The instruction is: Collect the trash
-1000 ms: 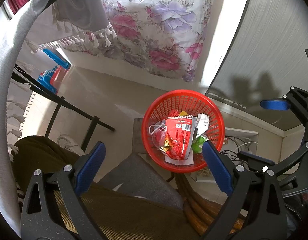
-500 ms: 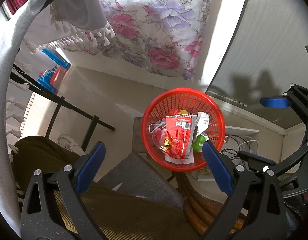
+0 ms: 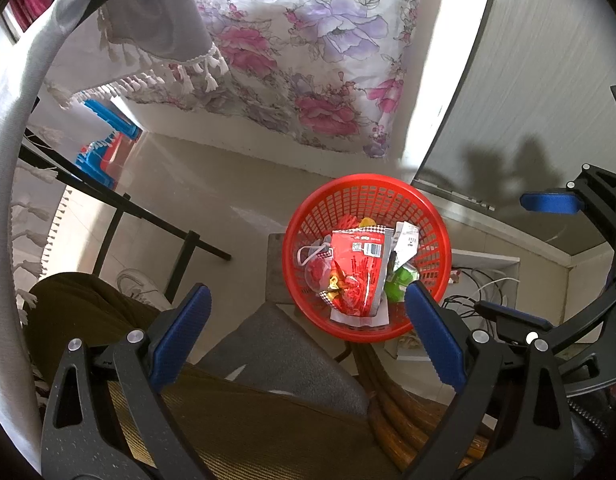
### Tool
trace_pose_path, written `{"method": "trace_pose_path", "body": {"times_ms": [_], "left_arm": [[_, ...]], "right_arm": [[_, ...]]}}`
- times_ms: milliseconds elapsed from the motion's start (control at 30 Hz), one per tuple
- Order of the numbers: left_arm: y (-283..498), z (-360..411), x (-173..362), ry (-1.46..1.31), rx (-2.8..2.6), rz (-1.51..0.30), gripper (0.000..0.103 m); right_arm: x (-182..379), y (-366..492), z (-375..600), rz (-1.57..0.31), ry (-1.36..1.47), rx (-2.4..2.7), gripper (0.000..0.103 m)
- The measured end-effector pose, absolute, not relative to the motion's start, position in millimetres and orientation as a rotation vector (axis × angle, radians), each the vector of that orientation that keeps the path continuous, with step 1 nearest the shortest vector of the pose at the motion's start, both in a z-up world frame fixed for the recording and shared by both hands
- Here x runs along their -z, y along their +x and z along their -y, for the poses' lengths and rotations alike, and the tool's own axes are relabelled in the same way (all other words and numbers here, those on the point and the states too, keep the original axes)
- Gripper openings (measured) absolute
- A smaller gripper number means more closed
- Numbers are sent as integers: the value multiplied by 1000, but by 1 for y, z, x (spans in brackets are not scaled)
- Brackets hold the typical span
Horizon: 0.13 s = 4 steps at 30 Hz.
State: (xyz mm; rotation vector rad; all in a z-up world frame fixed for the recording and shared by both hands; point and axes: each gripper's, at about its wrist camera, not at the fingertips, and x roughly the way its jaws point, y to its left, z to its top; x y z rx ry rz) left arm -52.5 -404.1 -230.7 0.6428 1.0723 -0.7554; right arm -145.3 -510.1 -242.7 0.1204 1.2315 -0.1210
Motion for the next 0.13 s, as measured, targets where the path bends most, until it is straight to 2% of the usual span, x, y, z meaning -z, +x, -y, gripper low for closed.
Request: {"method": "trace_pose_path", "body": {"times_ms": [133], "left_arm": [[-53, 402, 231, 638, 759, -1073, 94]], "right_arm": [[243, -146, 510, -1231, 121, 121, 93]]}}
